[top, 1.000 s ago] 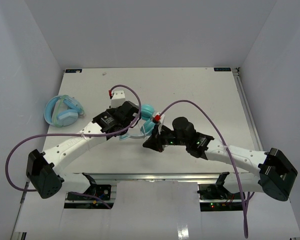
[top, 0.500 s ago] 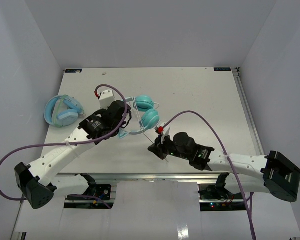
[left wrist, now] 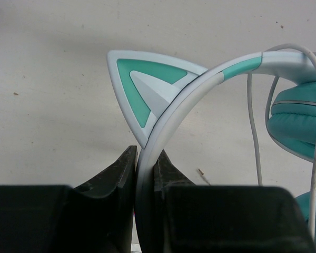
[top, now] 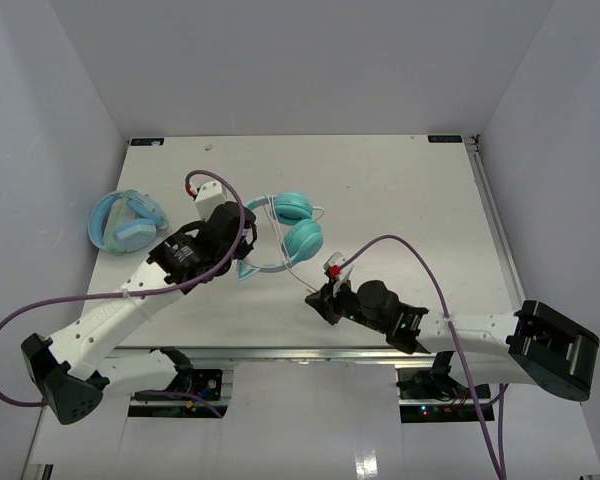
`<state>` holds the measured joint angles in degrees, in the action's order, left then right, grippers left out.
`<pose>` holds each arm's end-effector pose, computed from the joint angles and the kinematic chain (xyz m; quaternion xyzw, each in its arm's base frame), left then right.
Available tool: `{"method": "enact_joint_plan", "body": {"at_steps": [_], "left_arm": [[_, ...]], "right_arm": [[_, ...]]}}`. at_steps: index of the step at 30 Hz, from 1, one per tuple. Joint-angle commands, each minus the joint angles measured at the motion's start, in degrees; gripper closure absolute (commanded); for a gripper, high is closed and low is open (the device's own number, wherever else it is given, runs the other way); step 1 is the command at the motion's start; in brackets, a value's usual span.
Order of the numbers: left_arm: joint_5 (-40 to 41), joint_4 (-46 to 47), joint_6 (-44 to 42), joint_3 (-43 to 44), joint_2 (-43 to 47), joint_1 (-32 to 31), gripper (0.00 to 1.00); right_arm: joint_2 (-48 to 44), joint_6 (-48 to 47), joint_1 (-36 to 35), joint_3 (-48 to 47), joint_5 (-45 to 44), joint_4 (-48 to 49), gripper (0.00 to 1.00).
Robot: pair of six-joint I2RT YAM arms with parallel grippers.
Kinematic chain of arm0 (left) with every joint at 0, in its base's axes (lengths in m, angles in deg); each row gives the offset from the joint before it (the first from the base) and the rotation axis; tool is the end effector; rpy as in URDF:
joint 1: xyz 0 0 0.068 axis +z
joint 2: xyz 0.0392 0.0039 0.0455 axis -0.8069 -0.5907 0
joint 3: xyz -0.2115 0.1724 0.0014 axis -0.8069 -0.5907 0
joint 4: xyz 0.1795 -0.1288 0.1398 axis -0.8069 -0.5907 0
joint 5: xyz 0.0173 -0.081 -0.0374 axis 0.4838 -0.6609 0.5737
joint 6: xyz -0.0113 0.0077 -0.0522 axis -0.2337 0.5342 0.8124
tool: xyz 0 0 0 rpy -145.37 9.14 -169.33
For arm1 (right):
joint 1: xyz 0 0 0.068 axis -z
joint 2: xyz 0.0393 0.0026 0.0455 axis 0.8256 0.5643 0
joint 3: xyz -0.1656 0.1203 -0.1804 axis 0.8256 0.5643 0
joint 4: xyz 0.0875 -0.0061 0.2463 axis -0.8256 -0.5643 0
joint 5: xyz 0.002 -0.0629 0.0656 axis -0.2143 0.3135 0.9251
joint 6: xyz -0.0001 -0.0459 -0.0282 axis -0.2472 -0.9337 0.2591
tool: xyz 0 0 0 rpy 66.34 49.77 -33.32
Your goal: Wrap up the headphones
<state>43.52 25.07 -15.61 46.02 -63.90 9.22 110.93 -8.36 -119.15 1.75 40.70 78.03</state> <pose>0.1692 -0.1372 0.3436 -0.1407 0.8826 -0.0481 0.4460 0.1076 0.2073 0.1895 -0.3027 0.7173 0.3529 0.5189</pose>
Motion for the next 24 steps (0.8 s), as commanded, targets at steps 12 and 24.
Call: {"method": "enact_joint_plan", "body": {"at_steps": [12, 24], "left_arm": [[-7.2, 3.6, 0.1, 4.2, 5.5, 0.3, 1.00], [-11.5, 4.9, -2.2, 4.1, 8.3, 0.3, 1.00]], "right_arm": [[3.0, -3.0, -0.3, 6.8, -3.7, 17.7, 0.82], [6.5, -2.9, -0.2, 7.1, -5.3, 20.2, 0.83]]}}
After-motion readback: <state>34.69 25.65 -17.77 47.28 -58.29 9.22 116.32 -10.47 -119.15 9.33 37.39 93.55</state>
